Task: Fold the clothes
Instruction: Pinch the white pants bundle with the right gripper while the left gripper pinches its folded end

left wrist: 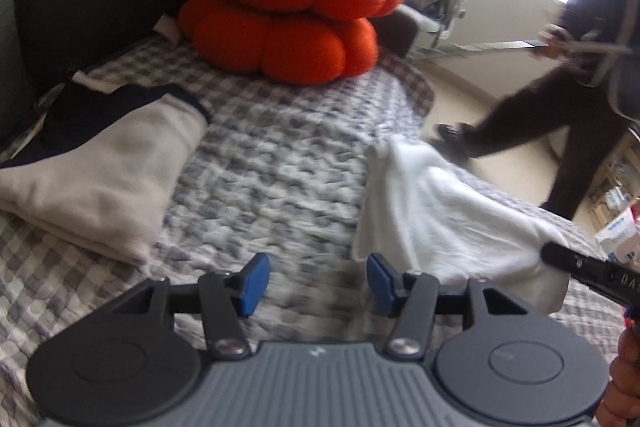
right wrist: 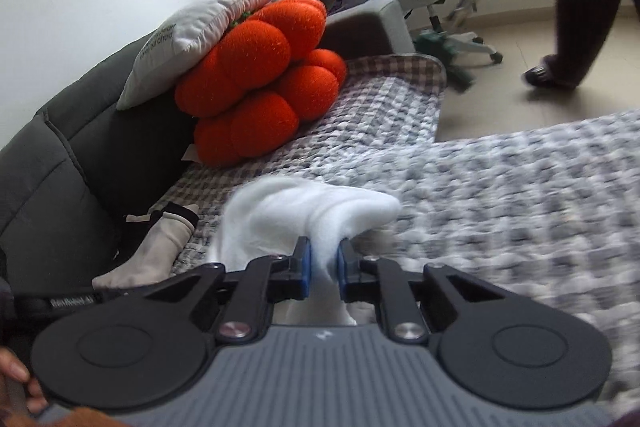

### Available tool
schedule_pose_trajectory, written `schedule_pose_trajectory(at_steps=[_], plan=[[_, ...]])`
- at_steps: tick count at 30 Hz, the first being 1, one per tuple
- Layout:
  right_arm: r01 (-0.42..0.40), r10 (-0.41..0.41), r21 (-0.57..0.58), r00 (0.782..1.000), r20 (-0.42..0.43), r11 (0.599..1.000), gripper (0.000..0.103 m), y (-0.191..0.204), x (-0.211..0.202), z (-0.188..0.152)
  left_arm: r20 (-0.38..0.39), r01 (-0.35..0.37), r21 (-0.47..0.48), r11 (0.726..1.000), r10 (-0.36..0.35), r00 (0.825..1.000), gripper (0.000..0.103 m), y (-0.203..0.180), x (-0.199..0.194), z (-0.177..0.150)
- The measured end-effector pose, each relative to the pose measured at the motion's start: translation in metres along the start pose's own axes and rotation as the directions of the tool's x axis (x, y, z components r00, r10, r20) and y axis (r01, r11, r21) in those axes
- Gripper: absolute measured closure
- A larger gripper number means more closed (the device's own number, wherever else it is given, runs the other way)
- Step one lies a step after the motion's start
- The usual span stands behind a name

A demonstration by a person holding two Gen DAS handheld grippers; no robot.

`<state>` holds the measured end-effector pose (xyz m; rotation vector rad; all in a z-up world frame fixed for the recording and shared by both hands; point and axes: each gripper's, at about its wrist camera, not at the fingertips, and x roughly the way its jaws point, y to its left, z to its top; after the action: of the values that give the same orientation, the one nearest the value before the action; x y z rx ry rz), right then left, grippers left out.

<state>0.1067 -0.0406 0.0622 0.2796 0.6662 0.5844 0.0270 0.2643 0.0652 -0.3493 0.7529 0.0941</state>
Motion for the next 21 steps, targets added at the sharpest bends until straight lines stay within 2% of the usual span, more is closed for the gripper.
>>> schedule_pose_trajectory(at_steps=[3, 6, 9, 12, 15, 17, 19, 21], plan=[[0.026, -0.026, 0.003, 1.0, 0.016, 1.0, 0.088, -0.024, -0.029, 0.001, 0.0, 0.029, 0.025, 0.999, -0.029, 1.0, 0.047, -0.021, -0.009, 0.0], [0.059, -0.058, 0.043, 0.998, -0.013, 0.997, 0.088, -0.055, -0.052, 0.001, -0.01, 0.064, 0.036, 0.997, -0.063, 0.998, 0.047, -0.042, -0.014, -0.001], [0.104, -0.102, 0.029, 0.994, -0.038, 0.994, 0.088, -0.083, -0.063, -0.004, -0.041, 0.084, 0.049, 0.995, -0.082, 0.996, 0.045, -0.067, -0.013, -0.002], [0.118, -0.112, 0.062, 0.989, -0.098, 0.991, 0.087, -0.113, -0.059, -0.015, -0.081, 0.095, 0.043, 0.995, -0.091, 0.993, 0.045, -0.092, -0.004, 0.0], [0.095, -0.077, 0.119, 0.986, -0.146, 0.988, 0.084, -0.132, -0.051, -0.025, -0.098, 0.116, 0.031, 0.993, -0.112, 0.989, 0.038, -0.119, 0.008, -0.001], [0.084, -0.066, 0.103, 0.985, -0.162, 0.991, 0.08, -0.132, -0.048, -0.025, -0.105, 0.133, 0.036, 0.99, -0.128, 0.986, 0.03, -0.135, 0.022, -0.005], [0.06, -0.048, 0.067, 0.985, -0.168, 0.996, 0.076, -0.13, -0.049, -0.023, -0.117, 0.133, 0.033, 0.991, -0.128, 0.985, 0.03, -0.142, 0.039, -0.01], [0.031, -0.021, 0.058, 0.988, -0.156, 0.998, 0.066, -0.134, -0.053, -0.017, -0.131, 0.132, 0.028, 0.991, -0.127, 0.983, 0.03, -0.149, 0.056, -0.015]])
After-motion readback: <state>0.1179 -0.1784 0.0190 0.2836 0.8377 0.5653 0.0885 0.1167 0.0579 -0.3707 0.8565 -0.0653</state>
